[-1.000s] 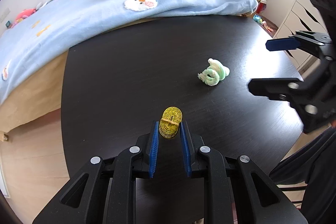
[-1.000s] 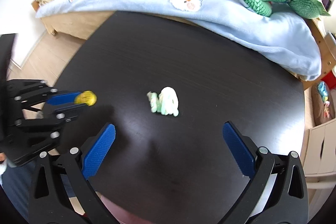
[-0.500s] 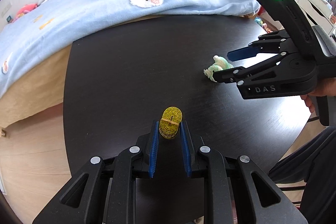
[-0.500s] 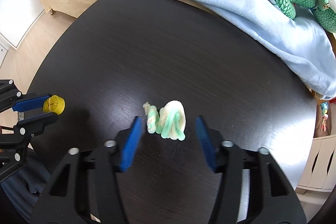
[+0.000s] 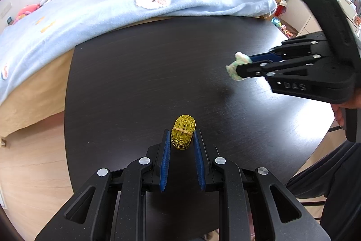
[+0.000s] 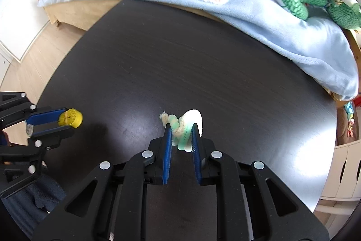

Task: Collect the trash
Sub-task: 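Carry the white-green toy over the bin and open the right gripper while the left carries the tape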

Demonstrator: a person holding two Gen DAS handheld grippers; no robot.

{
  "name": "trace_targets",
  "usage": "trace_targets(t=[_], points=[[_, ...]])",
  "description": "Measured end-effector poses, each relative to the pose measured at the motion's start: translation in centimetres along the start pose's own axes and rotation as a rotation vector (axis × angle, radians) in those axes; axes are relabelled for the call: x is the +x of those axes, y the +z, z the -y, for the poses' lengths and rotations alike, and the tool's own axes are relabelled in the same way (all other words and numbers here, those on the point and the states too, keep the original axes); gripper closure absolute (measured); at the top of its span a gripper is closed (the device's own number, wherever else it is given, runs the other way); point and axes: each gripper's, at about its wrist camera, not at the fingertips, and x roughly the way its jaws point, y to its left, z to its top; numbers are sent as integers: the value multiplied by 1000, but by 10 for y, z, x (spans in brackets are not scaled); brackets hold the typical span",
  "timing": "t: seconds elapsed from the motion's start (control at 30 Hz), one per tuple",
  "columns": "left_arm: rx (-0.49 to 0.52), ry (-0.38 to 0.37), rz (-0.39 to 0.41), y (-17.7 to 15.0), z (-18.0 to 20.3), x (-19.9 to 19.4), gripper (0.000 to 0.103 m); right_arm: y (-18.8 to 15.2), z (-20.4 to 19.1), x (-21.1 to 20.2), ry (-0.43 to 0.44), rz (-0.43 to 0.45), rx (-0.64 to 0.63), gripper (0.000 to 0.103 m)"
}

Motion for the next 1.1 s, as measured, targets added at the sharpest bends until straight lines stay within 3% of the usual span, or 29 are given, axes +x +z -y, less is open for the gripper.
trace_targets(t=[0.37,0.73,1.1], points=[[44,8,73,-16,26,-40,83,-61,4,-81,-7,118,20,86],[84,24,169,-56,50,-99,83,-134,-14,-152,-38,225,22,86],[86,-44,194,-89,83,-123,83,-198,-28,-189,-9,265,69,86]])
